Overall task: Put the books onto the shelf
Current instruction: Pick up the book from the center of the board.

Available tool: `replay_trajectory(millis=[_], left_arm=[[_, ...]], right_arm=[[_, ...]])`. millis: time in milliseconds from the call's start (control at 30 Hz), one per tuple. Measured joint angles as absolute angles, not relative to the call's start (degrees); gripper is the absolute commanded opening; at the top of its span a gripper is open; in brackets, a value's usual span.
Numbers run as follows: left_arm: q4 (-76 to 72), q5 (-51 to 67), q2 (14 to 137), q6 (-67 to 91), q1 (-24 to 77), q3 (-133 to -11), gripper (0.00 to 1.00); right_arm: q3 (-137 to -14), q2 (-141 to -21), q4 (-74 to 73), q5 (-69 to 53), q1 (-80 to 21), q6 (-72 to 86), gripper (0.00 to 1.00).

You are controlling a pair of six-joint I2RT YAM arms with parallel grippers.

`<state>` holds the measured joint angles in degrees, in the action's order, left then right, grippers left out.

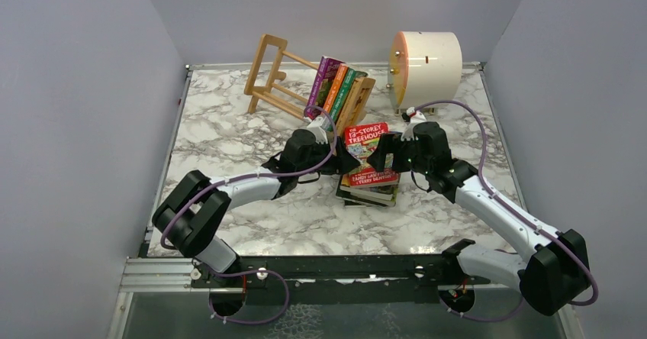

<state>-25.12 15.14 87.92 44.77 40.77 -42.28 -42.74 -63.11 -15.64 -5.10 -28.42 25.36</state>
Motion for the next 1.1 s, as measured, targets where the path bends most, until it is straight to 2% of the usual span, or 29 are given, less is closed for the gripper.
replay_trajectory(millis=[1100], left_arm=[[-32.9,21.0,93.1,48.9,42.2,-42.4,0.59]], right_arm=[[-42.0,-64.0,-14.9,-6.9,-28.4,25.2,0.89]])
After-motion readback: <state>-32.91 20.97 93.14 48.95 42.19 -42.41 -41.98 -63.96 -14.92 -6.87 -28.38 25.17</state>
